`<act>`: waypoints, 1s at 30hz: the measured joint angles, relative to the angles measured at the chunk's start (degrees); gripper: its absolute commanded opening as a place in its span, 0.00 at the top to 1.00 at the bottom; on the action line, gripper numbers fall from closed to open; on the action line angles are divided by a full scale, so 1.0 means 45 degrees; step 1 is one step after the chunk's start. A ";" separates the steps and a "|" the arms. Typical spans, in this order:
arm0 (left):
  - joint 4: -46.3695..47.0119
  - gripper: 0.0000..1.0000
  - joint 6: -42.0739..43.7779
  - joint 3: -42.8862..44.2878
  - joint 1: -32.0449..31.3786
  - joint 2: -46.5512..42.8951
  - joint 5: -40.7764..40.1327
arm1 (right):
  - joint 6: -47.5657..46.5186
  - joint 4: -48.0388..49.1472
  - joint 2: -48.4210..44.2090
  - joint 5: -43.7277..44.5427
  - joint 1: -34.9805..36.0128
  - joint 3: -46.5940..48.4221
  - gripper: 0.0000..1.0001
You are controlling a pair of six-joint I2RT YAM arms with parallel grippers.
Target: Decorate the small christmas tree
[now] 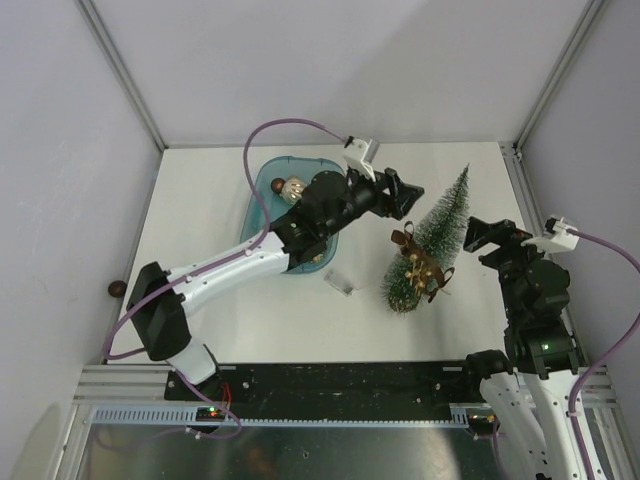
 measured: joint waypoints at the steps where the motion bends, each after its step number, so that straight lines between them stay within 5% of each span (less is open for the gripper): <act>1: 0.0000 0.20 0.0068 0.0000 0.0102 -0.0083 -0.0102 | -0.0010 -0.0039 -0.0068 0.0034 0.0000 0.0000 0.15; 14: 0.0092 0.19 0.0442 -0.0763 0.0612 -0.0947 -0.0719 | -0.0097 -0.1467 -0.1035 0.0680 -0.0019 0.0262 0.12; 19: -0.0005 0.06 0.0952 -0.1287 0.1030 -0.1253 -0.1088 | -0.0092 -0.2132 -0.1302 0.0903 -0.0019 0.0617 0.05; 30: -0.2429 0.00 0.3861 -0.2040 0.4745 -0.1627 -0.1530 | 0.0039 -0.4279 -0.2113 0.1141 -0.0019 0.2385 0.01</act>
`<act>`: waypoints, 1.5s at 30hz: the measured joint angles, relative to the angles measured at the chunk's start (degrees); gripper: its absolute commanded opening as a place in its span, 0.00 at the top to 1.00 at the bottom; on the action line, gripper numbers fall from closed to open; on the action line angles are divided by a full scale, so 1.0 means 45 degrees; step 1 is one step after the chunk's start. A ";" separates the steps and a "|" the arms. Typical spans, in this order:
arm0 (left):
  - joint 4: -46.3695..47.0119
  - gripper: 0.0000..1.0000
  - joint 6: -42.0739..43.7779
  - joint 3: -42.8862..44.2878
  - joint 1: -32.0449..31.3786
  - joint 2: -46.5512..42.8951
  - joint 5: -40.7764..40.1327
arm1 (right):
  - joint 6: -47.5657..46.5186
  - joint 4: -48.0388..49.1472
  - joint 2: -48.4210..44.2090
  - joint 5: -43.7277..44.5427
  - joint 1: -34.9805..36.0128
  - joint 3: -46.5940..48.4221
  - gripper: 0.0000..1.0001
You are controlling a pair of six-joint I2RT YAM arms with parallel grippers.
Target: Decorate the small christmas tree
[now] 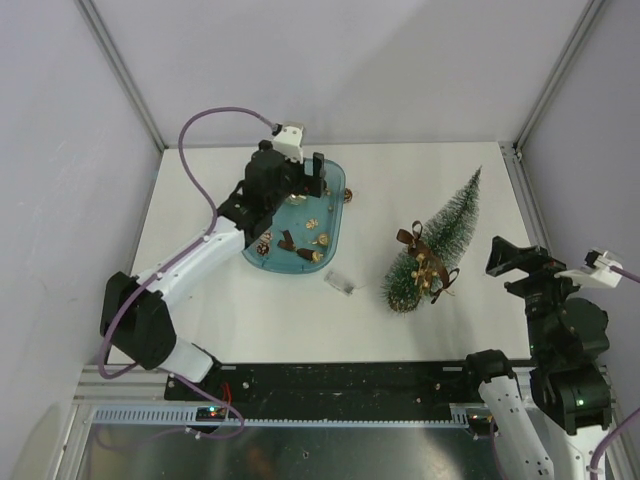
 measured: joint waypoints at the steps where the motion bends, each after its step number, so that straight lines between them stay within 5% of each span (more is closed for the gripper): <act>1: -0.0554 0.00 0.0427 0.0092 0.0214 0.0049 -0.0083 | 0.0024 -0.0141 -0.0010 0.0019 0.0000 0.0160 0.01; 9: -0.6067 0.00 0.3449 0.4614 0.0452 0.3322 -0.1054 | 0.0330 -0.1224 0.0539 -0.0136 0.0000 0.1491 0.00; 14: -0.7839 0.03 0.4245 0.4838 0.0685 0.4099 -0.0806 | 0.0563 -0.1554 0.1190 -0.0379 0.0000 0.1651 0.00; 26: -0.8476 0.12 0.5974 0.3181 0.1379 0.4260 0.1676 | 0.0704 -0.1982 0.1729 -0.0758 0.0000 0.2215 0.01; 32: -0.8966 0.11 0.6892 0.1501 0.0937 0.4260 0.2861 | 0.0685 -0.2215 0.2195 -0.0952 0.0000 0.2108 0.01; 45: -0.8864 0.13 0.7247 0.1375 -0.0146 0.4697 0.4741 | 0.0389 -0.2200 0.2302 -0.1166 0.0000 0.1851 0.06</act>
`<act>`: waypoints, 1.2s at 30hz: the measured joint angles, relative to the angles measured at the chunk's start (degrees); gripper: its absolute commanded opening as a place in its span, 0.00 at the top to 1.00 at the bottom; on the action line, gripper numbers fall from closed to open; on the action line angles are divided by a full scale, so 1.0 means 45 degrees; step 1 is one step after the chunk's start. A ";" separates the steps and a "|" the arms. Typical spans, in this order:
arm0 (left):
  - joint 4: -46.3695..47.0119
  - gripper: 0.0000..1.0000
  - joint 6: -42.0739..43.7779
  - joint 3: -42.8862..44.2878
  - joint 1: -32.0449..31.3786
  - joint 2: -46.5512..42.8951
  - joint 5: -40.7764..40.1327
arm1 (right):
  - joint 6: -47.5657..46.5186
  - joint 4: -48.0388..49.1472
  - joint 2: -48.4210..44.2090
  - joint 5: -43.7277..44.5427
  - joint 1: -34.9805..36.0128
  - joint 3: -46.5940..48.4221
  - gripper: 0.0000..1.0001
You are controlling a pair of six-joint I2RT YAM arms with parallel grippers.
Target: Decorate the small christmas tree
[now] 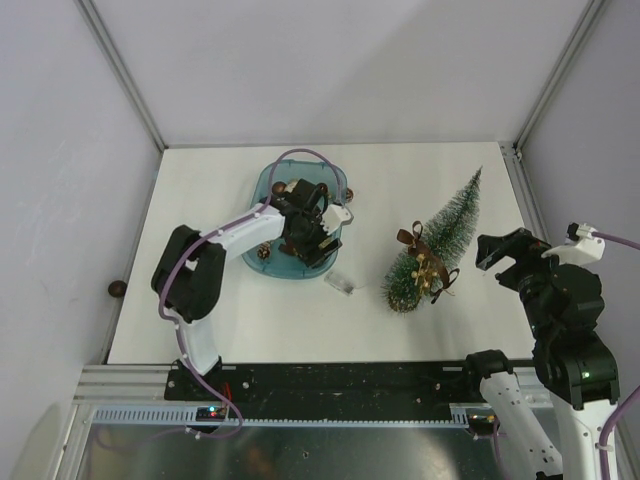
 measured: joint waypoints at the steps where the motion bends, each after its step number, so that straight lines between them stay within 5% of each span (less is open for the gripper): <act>1: 0.0000 0.14 0.0005 0.0015 0.0015 0.0049 0.0107 | -0.0029 0.0000 0.0010 0.0000 0.0000 0.0000 0.06; 5: 0.0000 0.16 0.0010 0.0321 0.0029 0.0403 0.0359 | -0.0044 0.0010 0.0024 0.0000 -0.0005 0.0000 0.07; 14: 0.0029 0.42 0.0053 0.0675 0.0146 0.1588 0.0165 | -0.0049 0.0092 0.0024 -0.0010 0.0000 -0.0029 0.08; 36: -0.0063 0.48 -0.0559 0.1350 0.0418 0.0117 0.0389 | -0.0044 0.0282 -0.0160 -0.0185 -0.0005 -0.0058 0.10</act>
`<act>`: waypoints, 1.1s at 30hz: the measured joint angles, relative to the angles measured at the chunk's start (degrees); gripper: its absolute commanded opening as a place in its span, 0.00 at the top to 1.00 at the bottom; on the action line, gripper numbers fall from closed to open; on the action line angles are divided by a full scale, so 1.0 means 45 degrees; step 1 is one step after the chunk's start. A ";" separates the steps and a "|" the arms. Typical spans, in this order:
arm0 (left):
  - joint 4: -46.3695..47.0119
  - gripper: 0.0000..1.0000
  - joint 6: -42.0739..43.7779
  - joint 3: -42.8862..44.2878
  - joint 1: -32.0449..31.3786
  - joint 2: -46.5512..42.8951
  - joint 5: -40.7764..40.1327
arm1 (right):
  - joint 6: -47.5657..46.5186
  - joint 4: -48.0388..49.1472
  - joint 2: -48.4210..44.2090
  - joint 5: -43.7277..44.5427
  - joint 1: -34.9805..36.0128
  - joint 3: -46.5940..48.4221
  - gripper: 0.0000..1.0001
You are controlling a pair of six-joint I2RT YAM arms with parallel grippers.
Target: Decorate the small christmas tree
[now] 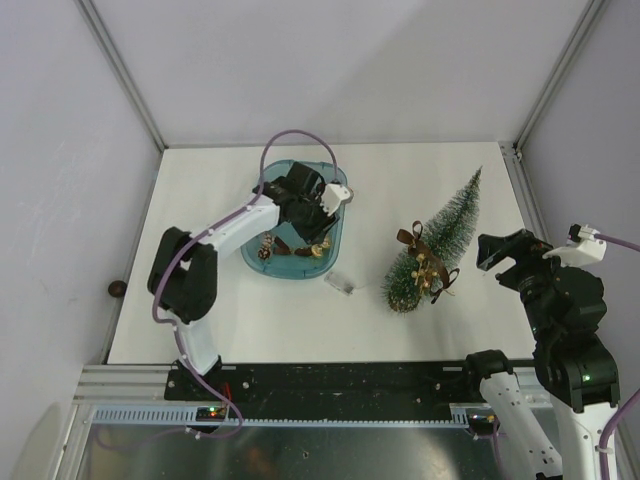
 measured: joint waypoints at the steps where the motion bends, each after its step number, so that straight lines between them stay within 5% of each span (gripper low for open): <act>1: 0.0000 0.45 -0.0053 0.0049 0.0000 -0.0209 0.0010 | 0.0000 0.0005 0.0005 -0.0015 0.0000 0.0000 0.10; 8: 0.0053 0.25 -0.0165 0.0126 -0.0005 -0.1331 0.0238 | 0.0000 0.0005 0.0000 -0.0102 0.0000 -0.0015 0.10; 16: 0.0078 0.11 -0.0272 0.0141 0.0024 0.0704 0.0209 | 0.0005 0.0019 0.0000 -0.0151 0.0005 -0.0015 0.10; 33: -0.0087 0.44 -0.0160 0.0413 0.0238 0.1909 0.0228 | -0.0005 0.0092 0.0005 -0.0146 0.0000 -0.0015 0.10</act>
